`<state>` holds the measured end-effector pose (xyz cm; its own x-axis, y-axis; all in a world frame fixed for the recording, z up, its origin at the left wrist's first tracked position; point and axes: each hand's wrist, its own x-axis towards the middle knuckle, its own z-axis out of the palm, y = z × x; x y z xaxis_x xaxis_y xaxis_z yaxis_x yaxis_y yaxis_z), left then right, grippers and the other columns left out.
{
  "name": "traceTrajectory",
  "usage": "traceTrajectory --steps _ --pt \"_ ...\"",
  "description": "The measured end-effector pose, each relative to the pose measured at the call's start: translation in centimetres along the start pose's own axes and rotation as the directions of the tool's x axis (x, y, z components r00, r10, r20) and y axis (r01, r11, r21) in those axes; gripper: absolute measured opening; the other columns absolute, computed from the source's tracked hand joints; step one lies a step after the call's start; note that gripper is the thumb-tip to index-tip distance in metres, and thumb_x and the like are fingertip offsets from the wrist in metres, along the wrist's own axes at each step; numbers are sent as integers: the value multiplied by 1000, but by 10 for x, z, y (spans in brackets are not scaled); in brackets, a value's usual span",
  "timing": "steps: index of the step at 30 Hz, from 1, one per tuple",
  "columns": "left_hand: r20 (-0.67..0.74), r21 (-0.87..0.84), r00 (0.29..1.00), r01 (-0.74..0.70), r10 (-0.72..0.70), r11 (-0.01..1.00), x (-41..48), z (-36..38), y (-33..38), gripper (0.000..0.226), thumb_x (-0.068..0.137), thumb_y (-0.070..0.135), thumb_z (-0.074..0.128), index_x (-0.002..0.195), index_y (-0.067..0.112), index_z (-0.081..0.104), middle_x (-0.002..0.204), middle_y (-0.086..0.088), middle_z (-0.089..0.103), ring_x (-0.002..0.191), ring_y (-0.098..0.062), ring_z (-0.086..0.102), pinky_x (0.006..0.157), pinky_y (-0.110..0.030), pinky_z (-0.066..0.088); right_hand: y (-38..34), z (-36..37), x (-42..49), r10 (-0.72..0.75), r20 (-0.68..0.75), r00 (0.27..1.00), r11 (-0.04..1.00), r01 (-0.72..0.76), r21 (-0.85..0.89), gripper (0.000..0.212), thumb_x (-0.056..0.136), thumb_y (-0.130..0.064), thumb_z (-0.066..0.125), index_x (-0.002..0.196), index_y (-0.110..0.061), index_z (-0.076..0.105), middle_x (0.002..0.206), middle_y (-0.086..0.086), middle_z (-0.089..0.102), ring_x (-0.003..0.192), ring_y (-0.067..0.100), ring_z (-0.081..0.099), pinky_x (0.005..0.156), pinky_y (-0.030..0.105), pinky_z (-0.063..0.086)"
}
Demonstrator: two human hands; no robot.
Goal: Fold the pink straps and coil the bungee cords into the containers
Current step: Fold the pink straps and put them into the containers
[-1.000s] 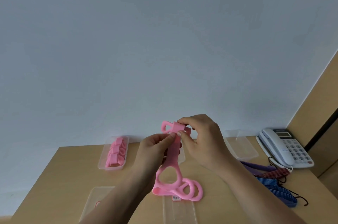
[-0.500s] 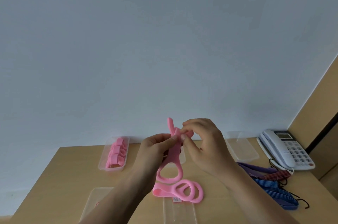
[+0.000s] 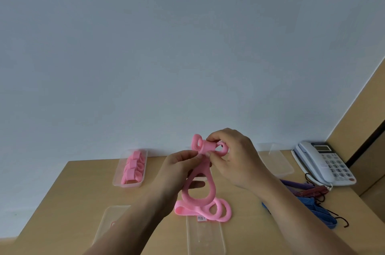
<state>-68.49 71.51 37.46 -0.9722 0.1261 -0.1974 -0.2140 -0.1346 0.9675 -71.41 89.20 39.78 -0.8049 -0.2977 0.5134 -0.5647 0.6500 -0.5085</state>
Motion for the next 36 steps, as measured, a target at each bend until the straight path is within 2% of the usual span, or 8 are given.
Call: traceTrajectory --steps 5,15,18,23,27,29,32,36 --pt "43 -39 998 -36 38 999 -2 -3 -3 29 84 30 76 107 12 79 105 -16 79 92 -28 77 84 -41 64 -4 6 -5 -48 -65 997 997 44 -63 19 81 -14 74 95 -23 65 92 -15 62 87 9 54 72 21 44" --pt "137 -11 979 -150 150 989 -7 -15 -1 39 91 45 72 115 15 77 114 -15 76 106 -32 73 94 -50 61 -18 23 -10 -153 -128 980 971 125 -203 26 72 -2 78 90 -17 66 91 -6 59 88 15 56 68 21 45" --pt "116 -28 983 -138 141 990 -8 -20 -1 30 95 34 68 115 12 77 113 -17 77 106 -33 74 96 -54 59 -23 24 -11 -168 -112 979 973 146 -181 21 76 -7 77 92 -18 71 92 -6 59 88 15 56 69 25 49" --pt "96 -15 990 -101 102 995 -8 -33 -1 21 95 14 69 114 11 77 111 -20 76 103 -34 75 81 -40 62 -29 23 -7 -95 -37 995 994 93 -64 21 84 -12 73 101 -24 73 107 -11 63 103 9 58 84 25 52" --pt "58 -54 993 -96 99 994 -5 -42 0 52 75 8 76 126 12 67 115 -18 76 100 -36 76 84 -45 64 -35 25 2 76 189 979 997 -72 -26 45 91 -15 62 133 -29 53 124 -14 61 114 5 55 94 29 51" --pt "40 -78 994 -94 97 993 -3 -50 -1 67 66 1 73 131 15 60 114 -19 76 100 -39 76 91 -50 62 -43 28 5 69 217 974 998 -69 -10 41 90 -13 64 128 -28 58 114 -12 67 104 7 61 88 29 54" --pt "9 -96 997 -81 82 992 -1 -61 -4 77 60 -3 71 132 19 56 112 -19 76 104 -40 74 102 -52 56 -55 36 5 19 149 989 1000 -18 -6 32 85 -9 70 114 -21 69 101 -6 69 89 12 63 78 31 54" --pt "70 -164 997 -5 16 986 -3 -79 -7 60 63 -2 69 123 4 67 120 -28 71 106 -43 73 103 -57 55 -66 46 11 40 139 989 999 -39 -7 28 85 -9 72 111 -19 72 101 -6 66 89 11 63 80 30 53"
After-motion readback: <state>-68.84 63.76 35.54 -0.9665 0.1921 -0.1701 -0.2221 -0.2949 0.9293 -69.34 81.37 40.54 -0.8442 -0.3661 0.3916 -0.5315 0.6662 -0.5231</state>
